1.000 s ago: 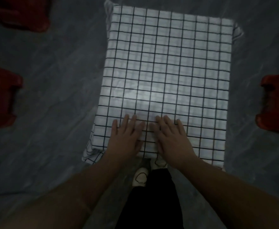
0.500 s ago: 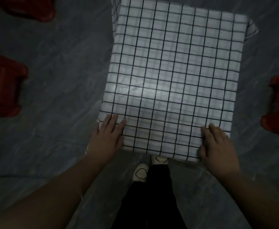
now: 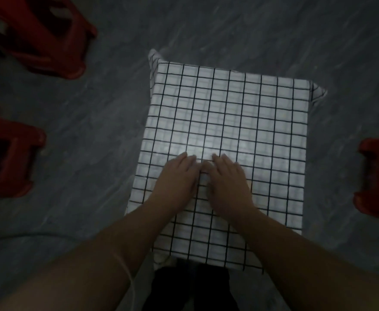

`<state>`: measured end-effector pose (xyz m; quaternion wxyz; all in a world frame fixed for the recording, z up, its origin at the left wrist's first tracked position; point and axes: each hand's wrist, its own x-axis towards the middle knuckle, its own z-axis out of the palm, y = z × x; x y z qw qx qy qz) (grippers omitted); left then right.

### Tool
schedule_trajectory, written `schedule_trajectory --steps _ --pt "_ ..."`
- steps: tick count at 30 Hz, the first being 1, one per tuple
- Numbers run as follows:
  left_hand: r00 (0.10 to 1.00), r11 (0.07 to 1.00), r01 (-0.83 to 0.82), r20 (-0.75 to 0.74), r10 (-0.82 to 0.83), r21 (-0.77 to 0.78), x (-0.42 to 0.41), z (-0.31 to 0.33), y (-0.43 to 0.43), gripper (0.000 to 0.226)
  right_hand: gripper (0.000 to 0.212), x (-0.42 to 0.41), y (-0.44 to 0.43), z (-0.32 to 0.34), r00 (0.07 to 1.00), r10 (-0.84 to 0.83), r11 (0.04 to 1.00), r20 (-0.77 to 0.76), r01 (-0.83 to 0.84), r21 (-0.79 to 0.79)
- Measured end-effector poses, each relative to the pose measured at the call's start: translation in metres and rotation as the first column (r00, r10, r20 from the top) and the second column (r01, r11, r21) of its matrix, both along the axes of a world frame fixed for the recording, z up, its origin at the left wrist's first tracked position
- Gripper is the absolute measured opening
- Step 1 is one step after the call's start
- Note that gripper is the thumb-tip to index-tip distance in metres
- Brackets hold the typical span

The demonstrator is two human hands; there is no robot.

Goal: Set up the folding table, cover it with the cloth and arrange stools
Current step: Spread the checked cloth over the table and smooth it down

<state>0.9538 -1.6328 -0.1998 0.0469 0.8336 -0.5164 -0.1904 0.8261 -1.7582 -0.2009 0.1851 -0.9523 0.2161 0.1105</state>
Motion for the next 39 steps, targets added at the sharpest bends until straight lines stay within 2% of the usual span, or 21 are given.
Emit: schedule_trajectory --steps 3,7,14,18,20,25,27,29,33,37,39 --pt "1.000 0.999 -0.013 0.016 0.012 0.053 0.015 -0.019 -0.020 0.051 0.059 0.017 -0.016 -0.017 1.000 -0.004 0.999 -0.017 0.004 -0.039" --pt "0.998 0.997 0.033 0.042 -0.036 0.069 0.035 -0.029 -0.001 0.054 0.055 -0.009 -0.048 -0.023 0.996 -0.068 0.995 -0.058 0.063 -0.075" --pt "0.990 0.986 -0.139 -0.019 0.141 0.090 0.070 -0.019 0.061 0.054 0.052 -0.070 -0.096 -0.009 0.941 -0.337 0.939 -0.006 0.336 -0.081" --pt "0.969 0.962 -0.243 -0.016 0.247 0.120 0.079 -0.008 0.052 0.050 0.051 -0.055 -0.102 0.002 0.912 -0.405 0.912 -0.059 0.400 -0.088" --pt "0.963 0.955 -0.268 0.006 0.269 0.128 0.087 -0.002 0.028 0.050 0.049 -0.031 -0.105 0.007 0.917 -0.397 0.915 -0.039 0.393 -0.093" --pt "0.998 0.997 0.058 0.030 -0.059 0.049 0.105 -0.007 -0.068 0.059 0.063 0.049 -0.105 0.001 0.994 -0.109 0.992 0.008 0.109 -0.057" --pt "0.994 0.996 0.090 0.057 -0.090 0.016 0.110 -0.010 -0.106 0.059 0.065 0.078 -0.106 -0.005 1.000 -0.013 0.996 -0.020 0.011 -0.087" --pt "0.994 0.998 0.065 0.091 -0.066 0.019 0.116 -0.016 -0.133 0.062 0.064 0.096 -0.111 -0.013 0.999 0.015 0.992 -0.040 -0.019 -0.123" --pt "0.987 0.994 0.055 0.146 -0.068 0.090 0.134 -0.035 -0.149 0.065 0.062 0.099 -0.130 -0.023 0.994 -0.075 0.985 -0.077 0.062 -0.162" --pt "0.981 0.993 0.111 0.157 -0.116 0.043 0.163 -0.042 -0.119 0.061 0.061 0.065 -0.157 -0.020 0.958 -0.283 0.943 -0.052 0.268 -0.197" --pt "0.981 0.996 0.077 0.177 -0.084 0.045 0.175 -0.045 -0.098 0.060 0.061 0.039 -0.172 -0.019 0.939 -0.337 0.928 -0.062 0.320 -0.192"
